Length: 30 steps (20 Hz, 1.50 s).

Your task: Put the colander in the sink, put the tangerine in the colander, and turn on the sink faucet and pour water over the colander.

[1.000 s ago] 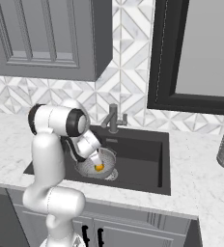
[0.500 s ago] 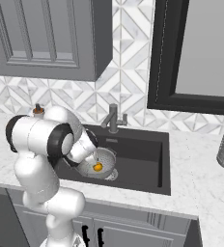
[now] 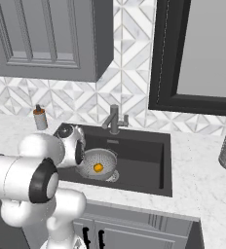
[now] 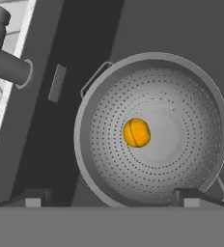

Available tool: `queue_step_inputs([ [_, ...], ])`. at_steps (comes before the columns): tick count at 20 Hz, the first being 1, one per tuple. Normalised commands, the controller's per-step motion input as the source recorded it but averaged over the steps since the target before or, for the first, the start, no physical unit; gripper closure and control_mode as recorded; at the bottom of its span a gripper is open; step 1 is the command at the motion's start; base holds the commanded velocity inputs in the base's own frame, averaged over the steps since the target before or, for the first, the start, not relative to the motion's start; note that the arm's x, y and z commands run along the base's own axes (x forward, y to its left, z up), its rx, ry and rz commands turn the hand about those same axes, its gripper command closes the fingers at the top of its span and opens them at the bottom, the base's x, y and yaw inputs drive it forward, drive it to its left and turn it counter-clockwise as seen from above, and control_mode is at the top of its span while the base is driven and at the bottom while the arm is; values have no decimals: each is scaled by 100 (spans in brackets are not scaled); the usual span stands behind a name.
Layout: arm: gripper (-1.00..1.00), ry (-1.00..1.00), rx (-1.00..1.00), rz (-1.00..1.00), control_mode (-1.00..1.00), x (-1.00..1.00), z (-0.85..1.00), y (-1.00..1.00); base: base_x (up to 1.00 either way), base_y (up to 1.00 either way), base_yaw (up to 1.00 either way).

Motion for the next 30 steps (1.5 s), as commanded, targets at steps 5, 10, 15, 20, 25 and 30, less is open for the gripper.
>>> queue_step_inputs([
  [5,-100,0,24,0,-100,0,100,32,0,0,0],
  [10,-100,0,22,0,-100,-3,100,20,0,0,0],
  [15,-100,0,20,0,-100,-46,100,3,0,0,0],
  [20,-100,0,14,1,-100,-71,100,-24,0,0,0],
  [25,-100,-2,0,15,-100,-51,100,-63,0,0,0],
  [30,-100,-14,-1,25,-100,-13,77,-88,0,0,0],
])
